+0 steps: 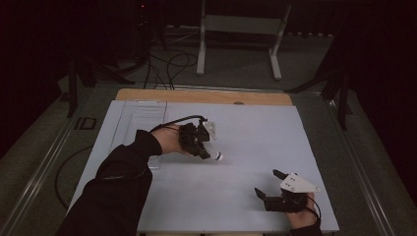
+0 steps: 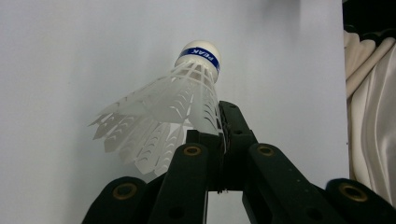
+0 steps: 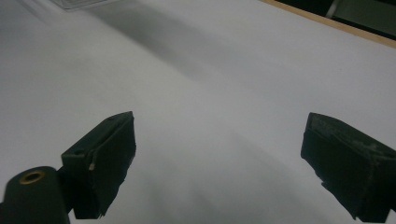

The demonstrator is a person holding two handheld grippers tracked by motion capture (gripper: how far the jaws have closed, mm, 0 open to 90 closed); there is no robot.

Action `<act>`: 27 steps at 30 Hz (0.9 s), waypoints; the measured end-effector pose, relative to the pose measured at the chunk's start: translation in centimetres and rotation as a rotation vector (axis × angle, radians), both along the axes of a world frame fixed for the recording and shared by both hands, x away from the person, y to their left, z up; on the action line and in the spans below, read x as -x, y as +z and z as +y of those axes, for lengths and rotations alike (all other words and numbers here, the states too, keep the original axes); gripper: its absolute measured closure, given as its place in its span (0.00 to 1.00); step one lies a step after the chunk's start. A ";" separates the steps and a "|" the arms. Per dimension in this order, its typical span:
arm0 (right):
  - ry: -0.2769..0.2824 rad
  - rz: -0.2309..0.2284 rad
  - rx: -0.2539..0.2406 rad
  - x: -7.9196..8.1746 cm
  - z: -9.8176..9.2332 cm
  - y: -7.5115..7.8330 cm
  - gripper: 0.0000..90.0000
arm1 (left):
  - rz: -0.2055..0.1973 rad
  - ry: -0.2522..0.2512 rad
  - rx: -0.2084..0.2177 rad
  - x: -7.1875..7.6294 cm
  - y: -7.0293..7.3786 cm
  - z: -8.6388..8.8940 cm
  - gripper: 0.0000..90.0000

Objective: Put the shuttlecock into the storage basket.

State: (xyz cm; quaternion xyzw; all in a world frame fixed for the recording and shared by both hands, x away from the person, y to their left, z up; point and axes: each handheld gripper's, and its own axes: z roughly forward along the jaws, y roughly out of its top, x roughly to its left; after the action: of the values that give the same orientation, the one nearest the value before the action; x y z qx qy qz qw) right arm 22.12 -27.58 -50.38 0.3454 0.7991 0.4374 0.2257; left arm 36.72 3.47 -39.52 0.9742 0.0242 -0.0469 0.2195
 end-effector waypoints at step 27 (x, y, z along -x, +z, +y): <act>0.006 0.004 0.003 0.0 0.2 0.0 0.11 | -0.023 0.051 0.011 0.5 2.1 3.7 1.00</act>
State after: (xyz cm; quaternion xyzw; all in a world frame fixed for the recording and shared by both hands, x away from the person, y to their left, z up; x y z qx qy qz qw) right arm 22.10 -27.42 -50.38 0.3438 0.8010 0.4363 0.2232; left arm 36.24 7.21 -37.45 0.9725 0.0461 -0.0303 0.2262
